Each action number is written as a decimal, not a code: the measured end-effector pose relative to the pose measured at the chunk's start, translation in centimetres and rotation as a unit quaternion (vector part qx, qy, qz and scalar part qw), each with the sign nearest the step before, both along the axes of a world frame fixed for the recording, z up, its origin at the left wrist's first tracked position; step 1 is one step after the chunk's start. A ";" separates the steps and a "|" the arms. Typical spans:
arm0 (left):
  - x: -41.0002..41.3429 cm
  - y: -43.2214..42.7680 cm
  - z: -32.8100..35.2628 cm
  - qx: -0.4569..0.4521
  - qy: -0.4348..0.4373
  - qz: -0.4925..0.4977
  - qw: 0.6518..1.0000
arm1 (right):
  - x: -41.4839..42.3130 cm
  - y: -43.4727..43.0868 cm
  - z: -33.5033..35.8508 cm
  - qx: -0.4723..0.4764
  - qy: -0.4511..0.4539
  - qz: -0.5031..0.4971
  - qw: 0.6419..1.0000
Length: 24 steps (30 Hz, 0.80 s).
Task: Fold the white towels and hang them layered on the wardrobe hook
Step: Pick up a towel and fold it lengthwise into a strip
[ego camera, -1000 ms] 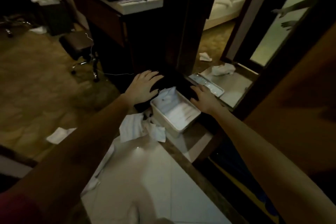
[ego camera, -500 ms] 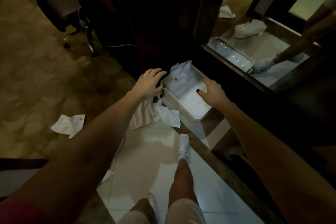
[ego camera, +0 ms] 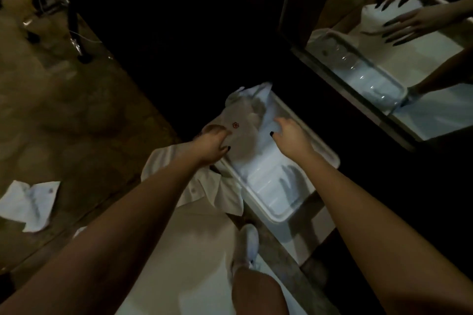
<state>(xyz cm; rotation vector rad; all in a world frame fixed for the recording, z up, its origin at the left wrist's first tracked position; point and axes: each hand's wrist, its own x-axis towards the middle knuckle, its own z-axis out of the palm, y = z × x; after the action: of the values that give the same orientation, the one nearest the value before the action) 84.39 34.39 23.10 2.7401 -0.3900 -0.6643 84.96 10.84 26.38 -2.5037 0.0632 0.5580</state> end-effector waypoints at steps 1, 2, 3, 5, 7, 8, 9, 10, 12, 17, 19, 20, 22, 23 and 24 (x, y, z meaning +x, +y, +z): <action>1.0 -0.2 -2.3 -0.007 0.010 0.015 1.000 | 1.5 0.0 -2.0 0.000 0.003 0.003 1.000; 1.9 -0.4 -4.4 -0.017 0.018 0.037 0.999 | 3.0 0.0 -4.0 -0.001 0.005 0.006 1.000; 2.7 -0.4 -6.4 -0.029 0.025 0.066 0.997 | 4.3 0.1 -5.9 0.000 0.005 0.008 1.000; 4.1 -0.2 -10.1 -0.048 0.028 0.125 0.991 | 6.7 0.5 -9.7 0.010 0.004 0.007 1.000; 5.4 0.1 -13.3 -0.055 0.013 0.149 0.987 | 8.8 1.1 -13.2 0.021 0.005 -0.004 1.000; 6.0 0.2 -14.5 -0.060 0.006 0.150 0.987 | 9.6 1.4 -14.8 0.026 0.005 -0.009 1.000; 6.5 0.4 -15.7 -0.066 -0.003 0.146 0.987 | 10.4 1.8 -16.3 0.026 0.002 -0.012 1.000; 7.0 0.4 -16.7 -0.075 -0.011 0.140 0.987 | 11.2 2.1 -17.6 0.019 -0.006 -0.013 1.000; 7.8 0.4 -18.7 -0.086 -0.010 0.132 0.987 | 12.7 2.7 -20.0 -0.008 -0.026 0.003 1.000; 8.6 0.4 -22.3 -0.078 -0.042 0.133 0.987 | 15.1 3.3 -23.5 -0.094 -0.071 0.092 0.989; 8.6 0.2 -22.5 -0.081 -0.053 0.137 0.986 | 15.0 3.5 -23.7 -0.096 -0.098 0.100 0.986; 8.3 0.1 -22.3 -0.083 -0.047 0.142 0.985 | 14.7 3.5 -23.5 -0.099 -0.101 0.098 0.985; 7.6 -0.2 -21.7 -0.085 -0.018 0.157 0.984 | 13.9 3.6 -22.6 -0.121 -0.073 0.097 0.985; 7.2 -0.4 -21.3 -0.091 -0.005 0.163 0.982 | 13.2 3.5 -22.1 -0.124 -0.061 0.091 0.986; 6.7 -0.5 -20.7 -0.104 0.004 0.176 0.979 | 12.5 3.2 -21.4 -0.130 -0.053 0.086 0.986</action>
<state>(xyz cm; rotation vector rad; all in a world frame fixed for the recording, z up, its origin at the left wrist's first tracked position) 91.10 33.86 2.36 2.5145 0.0298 -0.5069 97.50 14.08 4.93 -2.8076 -0.1303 0.5113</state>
